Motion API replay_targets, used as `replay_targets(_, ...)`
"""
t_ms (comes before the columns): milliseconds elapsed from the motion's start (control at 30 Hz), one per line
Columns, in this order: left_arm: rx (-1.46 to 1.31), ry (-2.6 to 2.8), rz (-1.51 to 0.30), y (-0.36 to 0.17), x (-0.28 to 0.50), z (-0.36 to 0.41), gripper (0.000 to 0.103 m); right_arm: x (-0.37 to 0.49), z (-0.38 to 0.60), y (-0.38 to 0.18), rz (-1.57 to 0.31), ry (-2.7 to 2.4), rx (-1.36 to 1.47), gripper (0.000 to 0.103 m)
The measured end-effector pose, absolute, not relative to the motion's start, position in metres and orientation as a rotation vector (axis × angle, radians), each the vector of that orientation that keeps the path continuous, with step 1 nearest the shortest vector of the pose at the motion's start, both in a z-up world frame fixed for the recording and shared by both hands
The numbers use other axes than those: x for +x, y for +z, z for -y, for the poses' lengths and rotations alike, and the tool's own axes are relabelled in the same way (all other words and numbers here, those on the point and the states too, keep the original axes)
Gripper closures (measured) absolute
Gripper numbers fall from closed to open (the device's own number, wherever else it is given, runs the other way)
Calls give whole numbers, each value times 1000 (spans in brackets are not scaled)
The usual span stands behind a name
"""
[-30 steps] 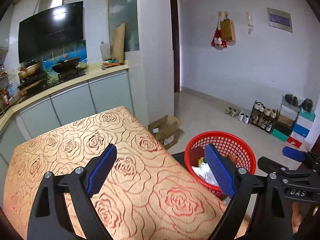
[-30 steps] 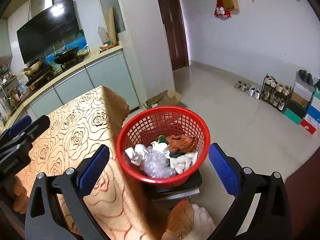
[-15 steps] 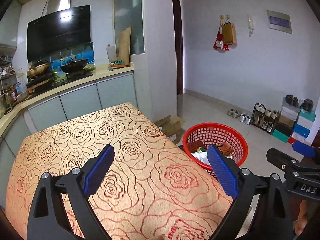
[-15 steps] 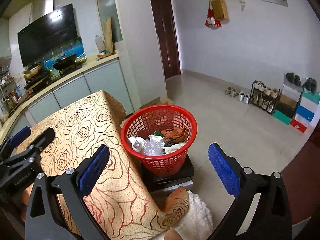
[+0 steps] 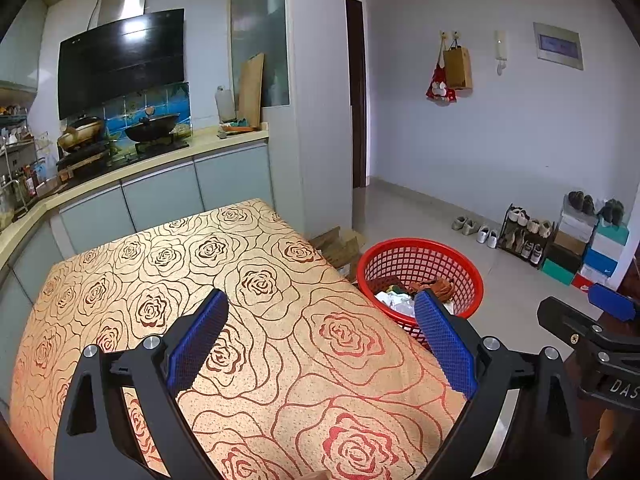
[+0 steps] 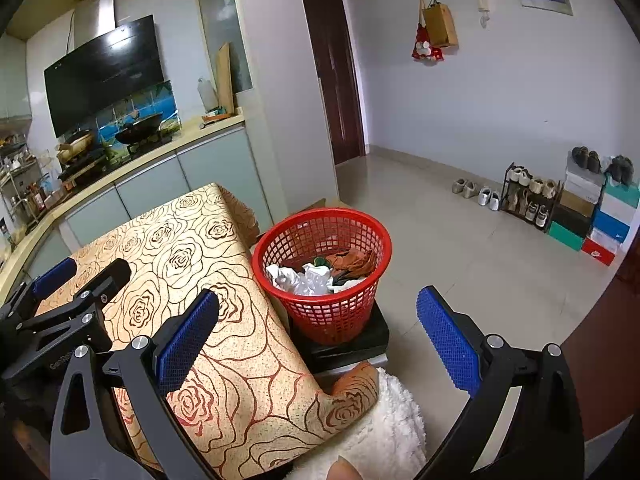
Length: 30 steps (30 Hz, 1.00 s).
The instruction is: Collect trash
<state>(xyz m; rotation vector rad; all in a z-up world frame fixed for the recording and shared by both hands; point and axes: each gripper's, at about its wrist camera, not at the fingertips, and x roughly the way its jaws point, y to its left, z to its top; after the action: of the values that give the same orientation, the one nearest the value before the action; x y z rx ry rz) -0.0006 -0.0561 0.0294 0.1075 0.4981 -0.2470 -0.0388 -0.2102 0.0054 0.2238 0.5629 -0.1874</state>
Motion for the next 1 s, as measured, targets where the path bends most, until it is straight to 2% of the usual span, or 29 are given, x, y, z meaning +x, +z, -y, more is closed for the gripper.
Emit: replay_targets(1000,118,-227,-485,29,-8,53,12,-44,203,10,-553,-171,213,7)
